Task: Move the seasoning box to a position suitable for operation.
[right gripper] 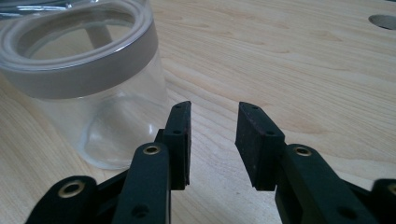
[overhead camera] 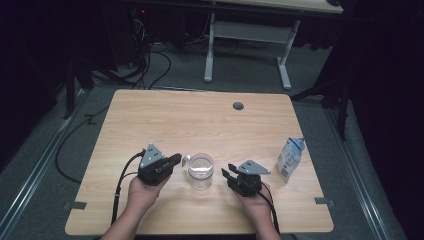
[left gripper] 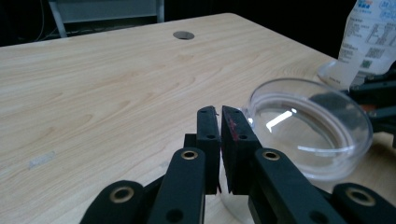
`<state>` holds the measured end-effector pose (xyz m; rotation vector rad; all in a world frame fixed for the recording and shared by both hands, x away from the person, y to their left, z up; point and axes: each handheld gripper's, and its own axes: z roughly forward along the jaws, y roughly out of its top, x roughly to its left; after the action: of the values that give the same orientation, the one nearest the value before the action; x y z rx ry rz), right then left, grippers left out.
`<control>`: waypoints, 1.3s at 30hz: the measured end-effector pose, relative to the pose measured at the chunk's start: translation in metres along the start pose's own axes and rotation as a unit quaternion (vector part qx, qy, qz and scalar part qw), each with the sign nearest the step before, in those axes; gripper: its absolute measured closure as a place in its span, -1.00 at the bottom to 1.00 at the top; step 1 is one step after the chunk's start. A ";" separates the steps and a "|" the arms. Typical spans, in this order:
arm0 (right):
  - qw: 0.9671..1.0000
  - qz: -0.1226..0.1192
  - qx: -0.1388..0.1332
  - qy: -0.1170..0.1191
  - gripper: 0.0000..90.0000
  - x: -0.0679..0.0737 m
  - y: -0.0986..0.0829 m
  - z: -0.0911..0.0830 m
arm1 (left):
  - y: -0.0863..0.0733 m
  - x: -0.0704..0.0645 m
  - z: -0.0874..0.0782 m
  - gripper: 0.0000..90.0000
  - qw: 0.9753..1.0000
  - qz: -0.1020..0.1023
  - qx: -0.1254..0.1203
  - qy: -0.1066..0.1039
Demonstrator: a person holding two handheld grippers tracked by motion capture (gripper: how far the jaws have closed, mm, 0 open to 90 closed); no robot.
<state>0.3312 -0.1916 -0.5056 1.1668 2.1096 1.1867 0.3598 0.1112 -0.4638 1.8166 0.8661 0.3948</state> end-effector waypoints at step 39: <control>1.000 -0.002 -0.002 0.016 1.00 0.013 0.005 -0.007 | 0.011 -0.013 0.020 1.00 0.999 0.034 -0.001 0.017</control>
<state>0.3218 -0.1829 -0.4970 1.1485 2.1319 1.2147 0.3678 0.0865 -0.4605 1.8462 0.8287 0.4716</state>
